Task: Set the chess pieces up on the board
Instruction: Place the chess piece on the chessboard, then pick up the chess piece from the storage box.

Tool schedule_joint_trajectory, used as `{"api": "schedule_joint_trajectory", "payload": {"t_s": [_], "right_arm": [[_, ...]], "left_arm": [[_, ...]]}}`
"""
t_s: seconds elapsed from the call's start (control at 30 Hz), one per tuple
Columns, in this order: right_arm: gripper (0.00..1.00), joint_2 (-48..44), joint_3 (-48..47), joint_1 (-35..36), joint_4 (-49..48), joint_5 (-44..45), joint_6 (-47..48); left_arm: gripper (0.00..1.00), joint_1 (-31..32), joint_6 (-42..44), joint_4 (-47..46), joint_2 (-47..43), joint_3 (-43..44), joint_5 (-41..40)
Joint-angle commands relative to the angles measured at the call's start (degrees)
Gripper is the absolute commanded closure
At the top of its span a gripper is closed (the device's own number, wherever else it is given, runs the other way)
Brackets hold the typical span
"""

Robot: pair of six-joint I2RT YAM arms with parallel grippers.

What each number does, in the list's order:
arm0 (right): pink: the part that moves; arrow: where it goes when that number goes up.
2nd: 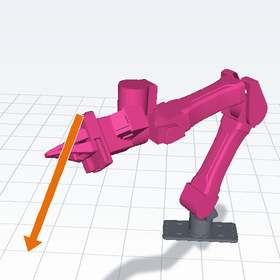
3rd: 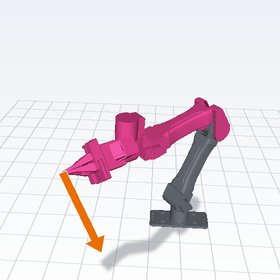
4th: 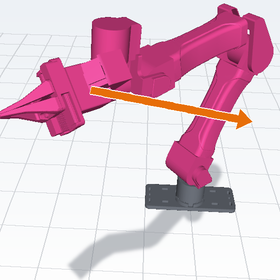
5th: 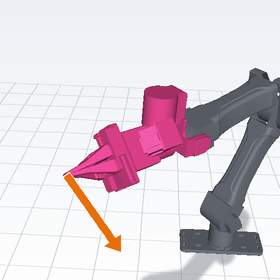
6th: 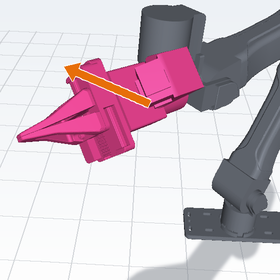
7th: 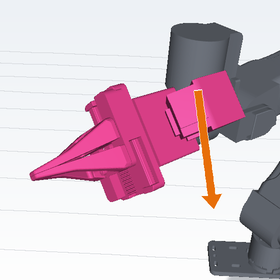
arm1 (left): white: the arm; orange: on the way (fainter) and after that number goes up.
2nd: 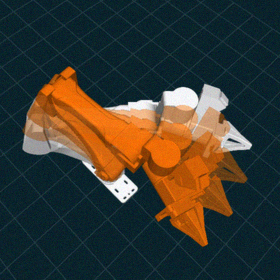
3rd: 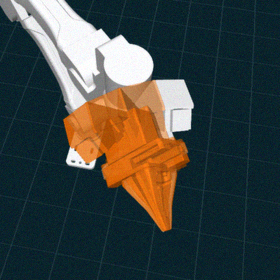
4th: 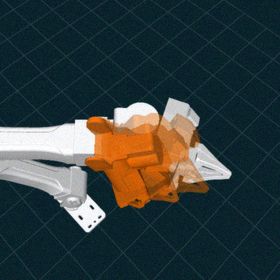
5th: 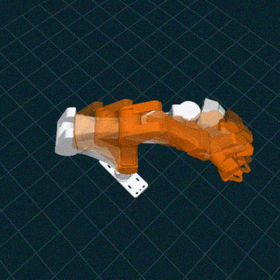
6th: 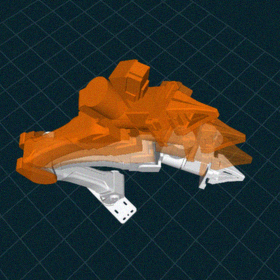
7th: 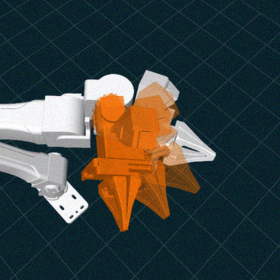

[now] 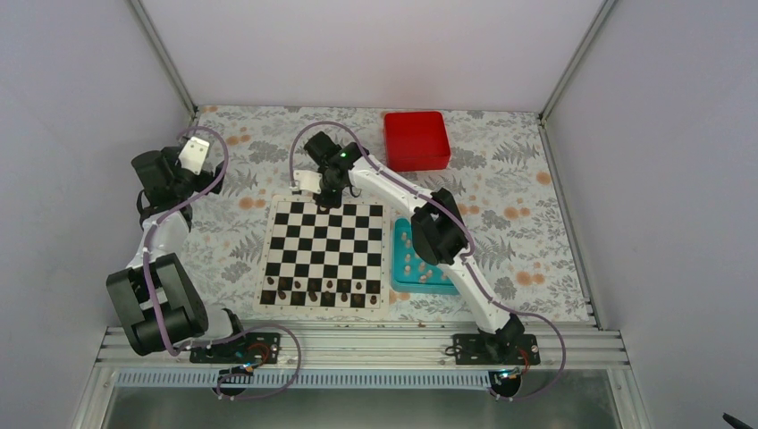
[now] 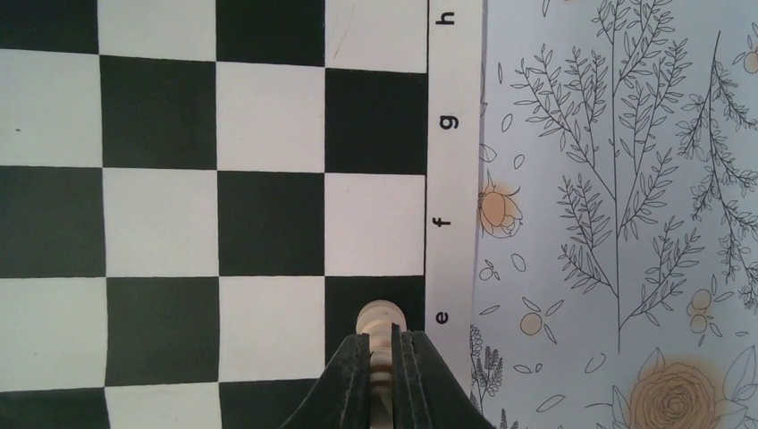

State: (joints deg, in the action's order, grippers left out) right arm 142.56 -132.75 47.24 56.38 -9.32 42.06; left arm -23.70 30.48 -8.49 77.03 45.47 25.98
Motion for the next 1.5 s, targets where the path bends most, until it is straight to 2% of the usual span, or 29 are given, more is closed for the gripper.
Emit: {"api": "schedule_joint_trajectory", "payload": {"t_s": [0.0, 0.13, 0.43, 0.77, 0.9, 1.17, 1.37, 1.47], "right_arm": [[0.90, 1.23, -0.89, 0.55, -0.19, 0.80, 0.67], [0.80, 0.56, -0.39, 0.57, -0.92, 0.46, 0.51], [0.69, -2.44, 0.37, 0.46, -1.81, -0.26, 0.06], [0.55, -13.29, 8.16, -3.08, -2.94, -0.31, -1.10], [0.53, -22.12, 18.29, -6.76, -2.70, -1.62, -1.28], [0.54, -48.37, 52.90, -14.79, -3.29, 1.11, 0.11], [0.55, -62.68, 70.15, -19.67, -8.20, 1.83, 2.15], [0.56, -65.63, 75.63, -20.73, -10.30, 1.46, 2.63]], "left_arm": [[0.00, -0.42, 0.84, -2.06, 0.67, -0.39, 2.08], [0.00, -0.47, 1.01, -2.14, 0.91, -0.47, 2.08], [0.00, -0.46, 0.80, -2.67, 0.66, -0.78, 2.49], [0.00, -0.55, 0.49, -1.27, -0.92, -0.41, 2.24], [0.00, -0.55, 0.52, -0.29, -2.24, -0.12, 1.78], [0.00, -0.55, 0.64, 1.71, -3.01, -0.24, 0.76], [0.00, -0.49, -0.77, 1.36, -2.57, -0.99, 0.98], [0.00, -0.39, -1.93, 0.54, -2.02, -1.06, 0.62]]}}
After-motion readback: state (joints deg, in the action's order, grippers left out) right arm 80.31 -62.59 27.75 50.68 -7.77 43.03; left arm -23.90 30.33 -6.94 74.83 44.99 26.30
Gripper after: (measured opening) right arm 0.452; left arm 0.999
